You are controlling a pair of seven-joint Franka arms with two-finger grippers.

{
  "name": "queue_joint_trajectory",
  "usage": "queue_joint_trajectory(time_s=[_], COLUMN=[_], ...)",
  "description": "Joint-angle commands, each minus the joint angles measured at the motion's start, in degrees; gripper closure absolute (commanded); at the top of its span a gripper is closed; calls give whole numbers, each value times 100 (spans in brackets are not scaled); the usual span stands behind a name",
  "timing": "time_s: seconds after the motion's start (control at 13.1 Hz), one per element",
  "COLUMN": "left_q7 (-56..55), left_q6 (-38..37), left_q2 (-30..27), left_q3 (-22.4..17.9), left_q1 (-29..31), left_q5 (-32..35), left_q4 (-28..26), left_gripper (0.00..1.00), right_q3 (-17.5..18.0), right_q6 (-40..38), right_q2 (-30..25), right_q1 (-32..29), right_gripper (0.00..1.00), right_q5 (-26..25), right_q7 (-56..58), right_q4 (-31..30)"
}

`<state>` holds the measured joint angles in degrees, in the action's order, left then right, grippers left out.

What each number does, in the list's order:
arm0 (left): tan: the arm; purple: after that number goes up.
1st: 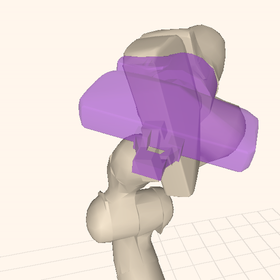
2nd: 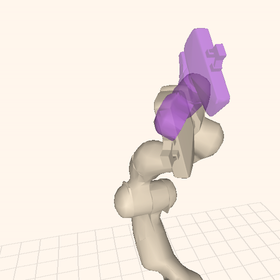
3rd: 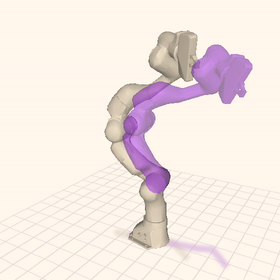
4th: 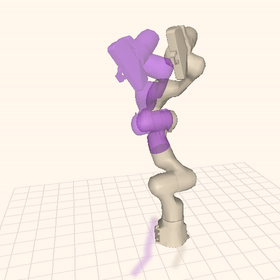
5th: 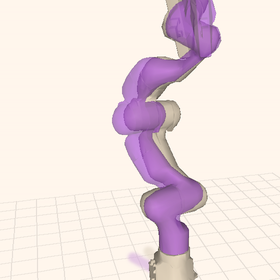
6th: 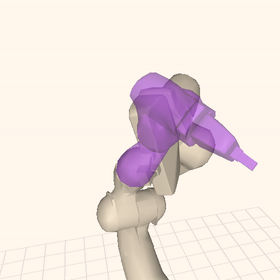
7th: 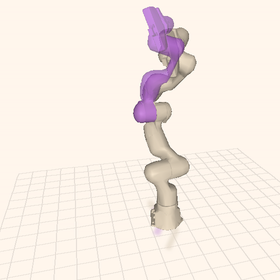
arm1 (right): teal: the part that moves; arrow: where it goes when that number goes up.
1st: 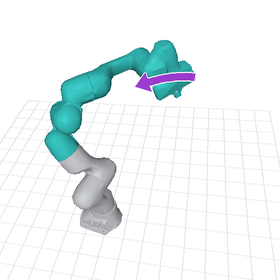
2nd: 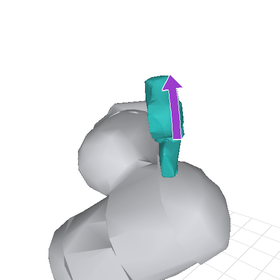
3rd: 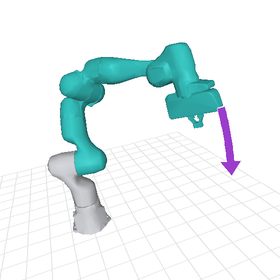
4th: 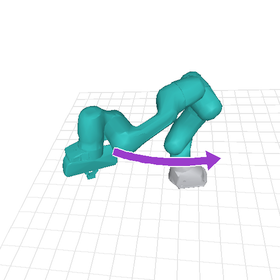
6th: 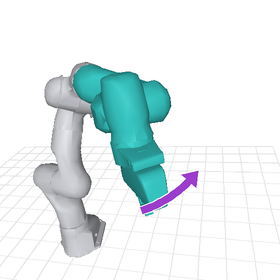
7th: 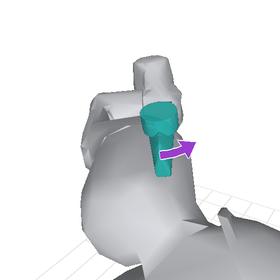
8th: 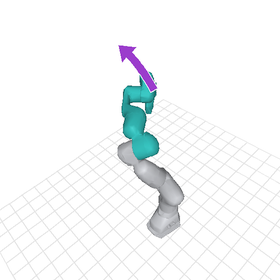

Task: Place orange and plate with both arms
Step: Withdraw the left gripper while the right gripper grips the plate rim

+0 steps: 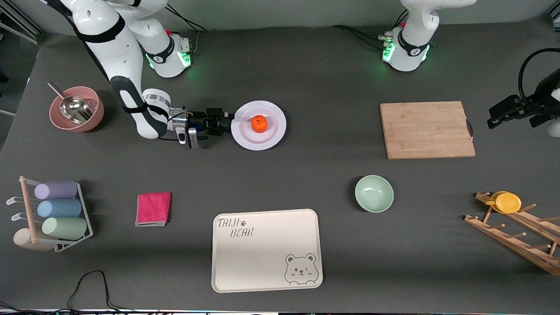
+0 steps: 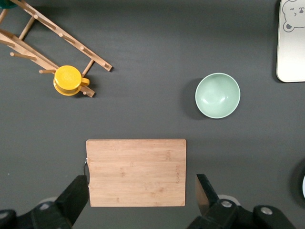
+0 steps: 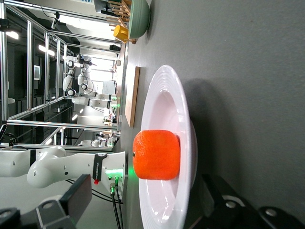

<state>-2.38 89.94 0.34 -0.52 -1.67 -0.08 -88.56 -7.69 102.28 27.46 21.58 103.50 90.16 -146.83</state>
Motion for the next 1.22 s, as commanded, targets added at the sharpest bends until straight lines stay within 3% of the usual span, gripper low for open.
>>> queue_joint_trajectory(time_s=[0.0, 0.38, 0.69, 0.76, 0.92, 1.07, 1.15], left_q7=[89, 89, 405, 405, 422, 423, 431], left_q6=[156, 261, 156, 130, 68, -37, -46], left_q2=[-131, -78, -95, -104, -122, -148, -148], left_q3=[-88, -71, -18, -18, -18, -18, -18], left_q1=[-132, -141, -62, -62, -71, -79, -79], left_q5=[192, 210, 131, 131, 113, 96, 87], left_q4=[-188, -240, -267, -267, -293, -311, -311], left_gripper=[0, 0, 0, 0, 0, 0, 0], right_q3=[-22, -14, -14, -14, -14, -14, -14], right_q6=[-60, -60, -33, -7, 2, 2, 11], right_q2=[102, 199, 251, 295, 418, 497, 489], right_q1=[224, 250, 250, 259, 259, 259, 259], right_gripper=[0, 1, 24, 33, 79, 100, 100], right_q5=[311, 346, 364, 373, 513, 531, 531], right_q7=[221, 537, 993, 1195, 1713, 1785, 1812], right_q4=[23, 76, 119, 146, 216, 278, 278])
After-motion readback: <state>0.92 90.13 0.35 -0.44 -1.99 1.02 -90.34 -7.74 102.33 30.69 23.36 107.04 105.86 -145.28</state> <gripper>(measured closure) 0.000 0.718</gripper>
